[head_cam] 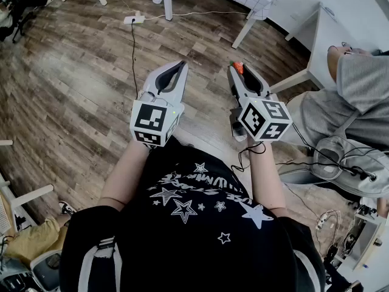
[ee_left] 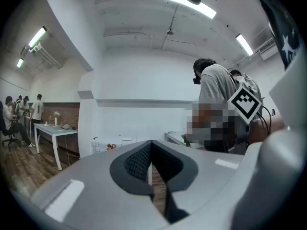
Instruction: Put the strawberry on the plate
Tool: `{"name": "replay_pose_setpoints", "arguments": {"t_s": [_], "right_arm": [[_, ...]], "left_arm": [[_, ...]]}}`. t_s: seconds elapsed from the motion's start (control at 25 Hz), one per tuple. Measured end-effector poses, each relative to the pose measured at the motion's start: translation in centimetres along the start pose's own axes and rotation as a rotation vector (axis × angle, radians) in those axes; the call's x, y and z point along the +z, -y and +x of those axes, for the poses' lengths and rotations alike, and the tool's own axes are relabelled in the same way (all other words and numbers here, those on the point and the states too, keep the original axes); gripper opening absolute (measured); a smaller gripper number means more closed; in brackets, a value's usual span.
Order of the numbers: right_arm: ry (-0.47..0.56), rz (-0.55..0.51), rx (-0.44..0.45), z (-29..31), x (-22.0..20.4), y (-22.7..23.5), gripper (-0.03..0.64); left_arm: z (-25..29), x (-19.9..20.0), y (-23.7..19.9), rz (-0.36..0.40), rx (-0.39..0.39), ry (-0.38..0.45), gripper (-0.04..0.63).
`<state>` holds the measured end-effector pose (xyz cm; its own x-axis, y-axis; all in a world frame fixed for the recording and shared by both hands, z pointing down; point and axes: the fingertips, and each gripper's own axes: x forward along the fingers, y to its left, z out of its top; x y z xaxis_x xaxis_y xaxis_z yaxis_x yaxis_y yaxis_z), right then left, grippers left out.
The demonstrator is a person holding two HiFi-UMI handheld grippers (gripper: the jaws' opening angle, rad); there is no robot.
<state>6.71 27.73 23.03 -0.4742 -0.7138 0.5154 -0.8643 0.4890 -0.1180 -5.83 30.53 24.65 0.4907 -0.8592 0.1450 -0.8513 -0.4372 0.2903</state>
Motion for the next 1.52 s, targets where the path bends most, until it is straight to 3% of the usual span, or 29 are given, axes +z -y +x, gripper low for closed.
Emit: {"name": "replay_pose_setpoints", "arguments": {"t_s": [0.4, 0.72, 1.0, 1.24, 1.52], "right_arm": [[-0.001, -0.004, 0.011, -0.2, 0.1, 1.0, 0.141], [-0.007, 0.024, 0.018, 0.3, -0.4, 2.4, 0.141], [-0.018, 0.043, 0.045, 4.5, -0.7, 2.4, 0.141], [-0.044, 0.029, 0.023, 8.8, 0.0, 4.0, 0.141], [-0.061, 0.045, -0.017, 16.2, 1.3, 7.2, 0.141]], "left_arm": [[1.2, 0.8, 2.1, 0.06, -0.051, 0.025, 0.006], [2.1, -0.4, 1.9, 0.015, -0.02, -0.02, 0.006], [2.9, -1.5, -1.8, -0.01, 0.034, -0.055, 0.006], [6.8, -1.7, -6.3, -0.03, 0.044, -0.047, 0.006], [12.5, -2.2, -11.3, 0.064, 0.018, -0.051, 0.006]]}}
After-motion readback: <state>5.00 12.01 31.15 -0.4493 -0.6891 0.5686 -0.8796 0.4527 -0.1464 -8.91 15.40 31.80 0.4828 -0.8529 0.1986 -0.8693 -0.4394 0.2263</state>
